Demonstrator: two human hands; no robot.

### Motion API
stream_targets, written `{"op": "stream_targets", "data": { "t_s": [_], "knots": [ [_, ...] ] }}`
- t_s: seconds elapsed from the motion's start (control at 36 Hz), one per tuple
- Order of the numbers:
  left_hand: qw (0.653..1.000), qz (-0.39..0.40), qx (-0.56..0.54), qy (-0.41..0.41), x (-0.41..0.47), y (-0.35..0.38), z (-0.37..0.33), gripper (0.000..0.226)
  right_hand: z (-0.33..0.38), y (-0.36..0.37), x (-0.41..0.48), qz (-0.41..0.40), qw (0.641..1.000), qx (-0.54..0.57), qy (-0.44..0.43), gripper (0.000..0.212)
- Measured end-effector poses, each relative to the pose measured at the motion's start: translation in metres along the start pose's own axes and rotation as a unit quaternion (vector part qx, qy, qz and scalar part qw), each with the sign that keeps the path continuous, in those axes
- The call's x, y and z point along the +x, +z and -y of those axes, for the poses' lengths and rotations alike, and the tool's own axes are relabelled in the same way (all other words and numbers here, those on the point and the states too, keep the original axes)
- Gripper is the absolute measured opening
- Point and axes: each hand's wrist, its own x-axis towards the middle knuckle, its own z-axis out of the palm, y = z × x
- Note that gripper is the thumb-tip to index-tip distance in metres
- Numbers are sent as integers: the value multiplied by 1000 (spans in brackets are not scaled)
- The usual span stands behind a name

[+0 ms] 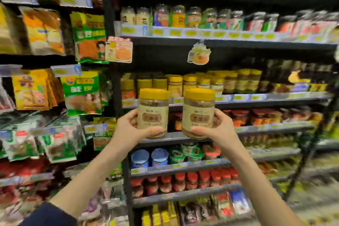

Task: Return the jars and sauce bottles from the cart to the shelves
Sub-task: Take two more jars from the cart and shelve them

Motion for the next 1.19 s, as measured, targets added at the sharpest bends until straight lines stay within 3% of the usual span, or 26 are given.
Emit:
{"op": "stream_targets", "data": {
  "t_s": [0.14, 0.22, 0.33, 0.53, 0.92, 1.11, 1.19],
  "knots": [
    [998, 39, -39, 3, 24, 84, -5, 91, -10, -82, 7, -58, 998, -19, -3, 71],
    [997, 57, -60, 1, 35, 136, -6, 84, -15, -131, 14, -79, 996, -41, -1, 71],
    [995, 77, -68, 7, 48, 198, -3, 53, -19, -187, 20, -101, 993, -66, -9, 73],
    [993, 105, -60, 6, 74, 270, 7, 48, -35, -253, 46, -120, 990, -80, -10, 58],
    [990, 134, -53, 11, 188, 347, 38, 51, -85, -302, 161, -107, 989, -101, 2, 65],
    [990, 137, -38, 13, 254, 365, 45, 97, -105, -309, 241, -104, 991, -89, 0, 65],
    [990, 131, -38, 23, 285, 367, 45, 77, -114, -309, 283, -98, 992, -81, -10, 63]
  ]
}}
